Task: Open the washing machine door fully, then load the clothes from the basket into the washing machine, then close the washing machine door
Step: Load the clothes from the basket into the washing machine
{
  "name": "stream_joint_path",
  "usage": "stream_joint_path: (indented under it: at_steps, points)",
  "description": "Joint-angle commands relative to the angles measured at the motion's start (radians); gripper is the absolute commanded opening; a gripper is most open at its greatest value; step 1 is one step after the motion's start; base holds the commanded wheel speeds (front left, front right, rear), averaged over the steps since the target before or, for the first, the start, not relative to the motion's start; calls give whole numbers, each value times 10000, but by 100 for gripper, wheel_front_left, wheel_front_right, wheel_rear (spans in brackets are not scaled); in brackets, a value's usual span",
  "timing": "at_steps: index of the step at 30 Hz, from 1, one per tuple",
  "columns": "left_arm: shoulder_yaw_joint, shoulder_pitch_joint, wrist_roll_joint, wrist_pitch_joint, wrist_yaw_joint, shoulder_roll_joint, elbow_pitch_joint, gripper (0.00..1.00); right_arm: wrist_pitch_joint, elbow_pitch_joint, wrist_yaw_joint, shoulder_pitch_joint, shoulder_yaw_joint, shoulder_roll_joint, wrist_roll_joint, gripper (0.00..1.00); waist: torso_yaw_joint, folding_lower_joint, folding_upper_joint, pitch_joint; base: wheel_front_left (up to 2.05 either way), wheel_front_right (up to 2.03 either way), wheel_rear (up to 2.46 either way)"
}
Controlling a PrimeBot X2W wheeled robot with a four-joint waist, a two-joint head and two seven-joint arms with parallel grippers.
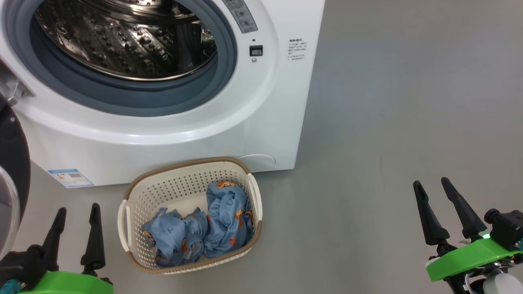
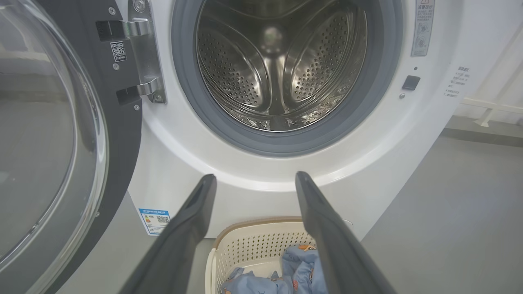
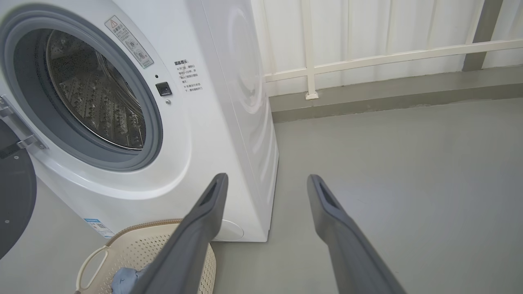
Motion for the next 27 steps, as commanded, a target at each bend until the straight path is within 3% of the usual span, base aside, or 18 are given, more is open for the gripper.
stream_joint_path:
  at_steps: [1, 9, 27]
  points:
    - [341, -358, -46, -65, -15, 295, -223, 100, -120, -267, 16, -147, 204, -126, -136, 100, 2, 0, 0, 30, 97, -142, 45]
    - [323, -506, 105, -65, -15, 242, -89, 100, -120, -265, 16, -252, 220, -82, -150, 100, 14, 0, 0, 145, 73, -82, 9]
    - [-301, -534, -113, -65, -15, 18, 397, 100, -120, -273, 16, -334, 276, 10, -137, 100, 33, 0, 0, 266, 2, -2, 0]
